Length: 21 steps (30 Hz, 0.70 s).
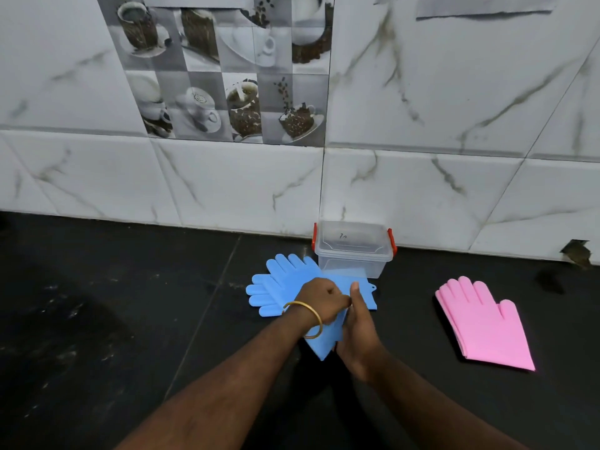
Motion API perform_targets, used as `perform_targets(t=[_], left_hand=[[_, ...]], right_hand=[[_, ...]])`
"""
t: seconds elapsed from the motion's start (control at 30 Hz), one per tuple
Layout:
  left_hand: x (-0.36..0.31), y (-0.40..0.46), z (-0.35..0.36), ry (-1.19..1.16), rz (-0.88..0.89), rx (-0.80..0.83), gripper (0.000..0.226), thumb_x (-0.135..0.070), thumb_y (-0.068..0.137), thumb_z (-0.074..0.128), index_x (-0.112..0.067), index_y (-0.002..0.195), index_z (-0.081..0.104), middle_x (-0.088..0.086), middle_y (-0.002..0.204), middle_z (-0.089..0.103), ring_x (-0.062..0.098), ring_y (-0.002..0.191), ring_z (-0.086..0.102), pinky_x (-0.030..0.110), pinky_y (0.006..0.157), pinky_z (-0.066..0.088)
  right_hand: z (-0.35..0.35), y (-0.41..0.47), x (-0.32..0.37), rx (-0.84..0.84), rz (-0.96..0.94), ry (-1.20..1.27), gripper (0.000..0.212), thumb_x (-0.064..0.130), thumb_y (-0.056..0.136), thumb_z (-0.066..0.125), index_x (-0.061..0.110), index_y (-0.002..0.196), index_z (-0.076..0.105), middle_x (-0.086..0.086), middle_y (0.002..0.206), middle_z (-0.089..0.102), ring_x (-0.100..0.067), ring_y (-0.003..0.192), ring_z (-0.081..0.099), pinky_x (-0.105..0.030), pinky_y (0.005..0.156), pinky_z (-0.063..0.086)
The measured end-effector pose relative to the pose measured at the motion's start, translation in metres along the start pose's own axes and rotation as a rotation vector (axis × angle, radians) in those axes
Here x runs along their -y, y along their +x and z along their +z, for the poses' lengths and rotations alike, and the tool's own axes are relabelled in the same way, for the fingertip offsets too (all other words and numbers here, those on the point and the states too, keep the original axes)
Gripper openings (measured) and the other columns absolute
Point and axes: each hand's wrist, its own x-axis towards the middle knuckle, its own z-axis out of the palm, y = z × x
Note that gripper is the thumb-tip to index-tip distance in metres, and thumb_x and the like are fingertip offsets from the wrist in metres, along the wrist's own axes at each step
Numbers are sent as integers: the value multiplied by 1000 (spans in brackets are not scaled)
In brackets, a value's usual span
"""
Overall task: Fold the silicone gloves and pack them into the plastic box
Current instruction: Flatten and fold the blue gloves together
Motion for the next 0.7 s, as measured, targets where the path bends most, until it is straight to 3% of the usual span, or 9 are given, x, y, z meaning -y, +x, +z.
perform_targets(t=[0.1,0.2,0.23,0.3,0.37,0.43,0.5,0.57,0.7], left_hand=[[4,-12,4,-232,11,59,9,-19,71,64,-10,70,67,20,78,71,31,77,70,47,79,59],[31,-29,3,-706,-63,221,24,-14,75,75,-4,97,72,14,92,75,23,75,71,34,71,60],[43,-35,3,-884,-133,214,26,-18,77,76,-4,98,70,12,89,75,20,67,69,29,62,57],[68,-46,5,-1131,-340,157,34,-41,67,75,-11,78,63,3,65,65,13,46,54,23,44,42],[89,-53,14,-1132,-517,234,58,-70,59,65,-13,65,55,3,60,57,15,43,44,22,44,30],[97,-55,32,-1134,-578,418,97,-95,55,48,-4,79,71,14,88,71,25,58,60,26,53,44],[88,-50,55,-1294,-533,511,129,-103,43,41,0,113,70,24,123,65,40,98,68,43,80,56],[65,-41,73,-1518,-430,468,134,-103,37,45,-7,129,62,24,135,57,44,120,58,56,100,47],[40,-12,82,-1885,-306,64,116,-96,44,56,-19,131,62,18,134,61,42,120,59,60,99,46]], right_hand=[[0,5,24,-6,42,-19,59,49,91,61,-1,122,65,-24,122,67,-35,111,65,-49,105,47],[-7,7,37,-40,124,-76,42,26,100,53,-9,121,59,-24,109,68,-32,88,67,-41,76,55],[-10,7,40,-62,126,-57,36,18,101,49,-8,123,57,-24,111,68,-34,90,67,-44,77,55],[-17,8,43,-106,110,-33,30,8,101,47,-3,128,56,-22,117,68,-36,100,67,-47,80,56],[-21,7,48,-121,116,-29,28,6,101,48,2,127,56,-18,116,69,-32,99,68,-43,68,60],[-27,4,51,-105,140,-16,26,4,101,47,3,126,56,-16,111,72,-30,92,71,-38,56,61],[-37,0,55,-73,177,-12,24,3,100,47,-1,122,57,-18,99,76,-30,81,75,-37,55,61],[-51,-5,57,-16,217,-31,21,2,99,47,-4,116,58,-20,95,76,-31,76,76,-35,54,61],[-90,-15,65,7,273,-64,20,-1,97,48,-1,114,60,-19,100,76,-30,82,76,-37,60,63]])
